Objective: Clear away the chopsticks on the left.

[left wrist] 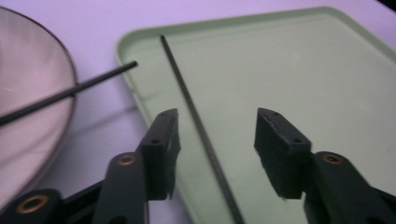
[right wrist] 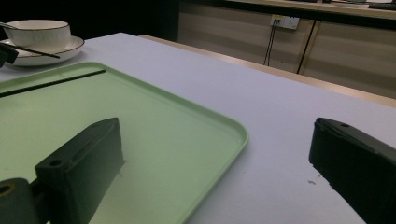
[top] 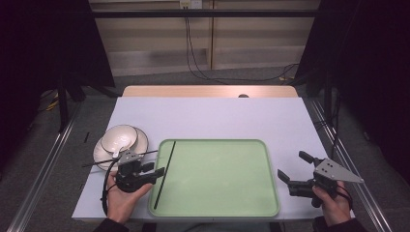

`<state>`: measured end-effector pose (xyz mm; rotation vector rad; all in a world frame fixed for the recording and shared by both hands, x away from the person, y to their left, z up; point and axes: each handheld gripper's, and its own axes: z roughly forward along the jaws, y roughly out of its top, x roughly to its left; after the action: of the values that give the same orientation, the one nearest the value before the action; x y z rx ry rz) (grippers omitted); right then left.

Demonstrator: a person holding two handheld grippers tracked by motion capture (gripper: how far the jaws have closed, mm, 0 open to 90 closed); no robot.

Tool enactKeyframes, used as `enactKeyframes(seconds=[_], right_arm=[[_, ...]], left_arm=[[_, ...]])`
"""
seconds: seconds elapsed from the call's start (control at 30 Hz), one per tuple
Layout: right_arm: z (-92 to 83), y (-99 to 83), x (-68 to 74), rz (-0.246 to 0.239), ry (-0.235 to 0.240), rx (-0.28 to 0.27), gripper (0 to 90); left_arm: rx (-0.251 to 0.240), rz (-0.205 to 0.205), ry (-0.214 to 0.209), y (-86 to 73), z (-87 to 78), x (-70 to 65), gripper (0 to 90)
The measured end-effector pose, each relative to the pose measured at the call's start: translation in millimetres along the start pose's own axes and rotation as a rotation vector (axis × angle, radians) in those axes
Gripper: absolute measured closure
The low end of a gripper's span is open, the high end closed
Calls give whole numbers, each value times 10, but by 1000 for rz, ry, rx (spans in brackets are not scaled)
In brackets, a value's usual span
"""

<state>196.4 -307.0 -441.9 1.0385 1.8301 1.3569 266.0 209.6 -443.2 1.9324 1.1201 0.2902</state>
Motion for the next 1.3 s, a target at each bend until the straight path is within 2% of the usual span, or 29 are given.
enactKeyframes(seconds=[0.07,0.13,0.17,0.23,0.27,0.3,0.43,0.5,0.57,0.6,0.63,0.7,0.73,0.77,0.83,0.9,0.97,1.03,1.07,1.1,1.13,1.17,1.2,1.23,1.27,1.3], right_arm=[[-3,2,2,-2,1,2,24],[-2,3,6,-1,4,-2,23],[-6,3,5,-2,5,0,24],[-3,1,4,3,2,-2,24],[-3,0,-1,0,0,-3,23],[-2,0,-1,1,2,-3,24],[-1,2,-1,0,3,0,23],[0,1,-5,1,3,0,23],[0,1,-5,1,3,0,24],[1,0,-5,0,3,0,23],[1,0,-5,0,3,0,23],[-2,1,0,1,0,0,24],[-3,0,-1,-1,-3,0,24],[-3,0,-2,-1,-4,-1,24],[-3,0,-3,-2,-3,-2,24],[-2,0,-5,1,-1,0,24],[-1,0,-6,0,-3,1,24],[0,0,-6,0,-3,0,23],[-4,0,-9,-5,-1,-3,24],[-6,-1,-6,-1,0,-1,24],[-6,-1,-6,-1,0,-1,24],[-3,-1,-7,-2,-2,0,23],[-3,-1,-4,1,-2,2,24],[-3,-1,-4,1,-3,2,24],[-3,-1,-4,1,-3,2,24],[1,-2,-6,-2,-1,2,23]], left_arm=[[-29,33,31,0,-72,39,441],[-45,35,28,3,-100,56,376],[-73,49,21,9,-165,96,352],[-79,58,10,12,-195,120,287],[-87,70,-22,12,-252,177,273],[-89,76,-32,10,-280,208,262],[-94,94,-37,1,-367,303,198],[-132,133,-31,-8,-457,393,148],[-132,146,-20,-8,-494,426,146],[-155,155,-30,-11,-546,508,105],[-155,155,-30,-11,-546,508,104],[-150,141,-61,-12,-624,645,99],[-150,141,-61,-12,-624,645,101],[-158,126,-42,-15,-690,705,90],[-158,123,-42,-17,-727,723,77],[-163,136,-51,-24,-802,748,78],[-147,180,-33,-16,-859,781,80],[-146,190,-30,-10,-898,813,80],[-148,195,-35,-8,-931,860,79],[-147,211,-40,-11,-989,963,73],[-147,211,-40,-11,-989,963,59],[-131,207,-42,-25,-1021,1073,56],[-131,207,-42,-25,-1021,1073,60],[-111,236,-51,-43,-1023,1168,59],[-111,236,-51,-43,-1023,1168,63],[-101,246,-58,-56,-1013,1203,103]])
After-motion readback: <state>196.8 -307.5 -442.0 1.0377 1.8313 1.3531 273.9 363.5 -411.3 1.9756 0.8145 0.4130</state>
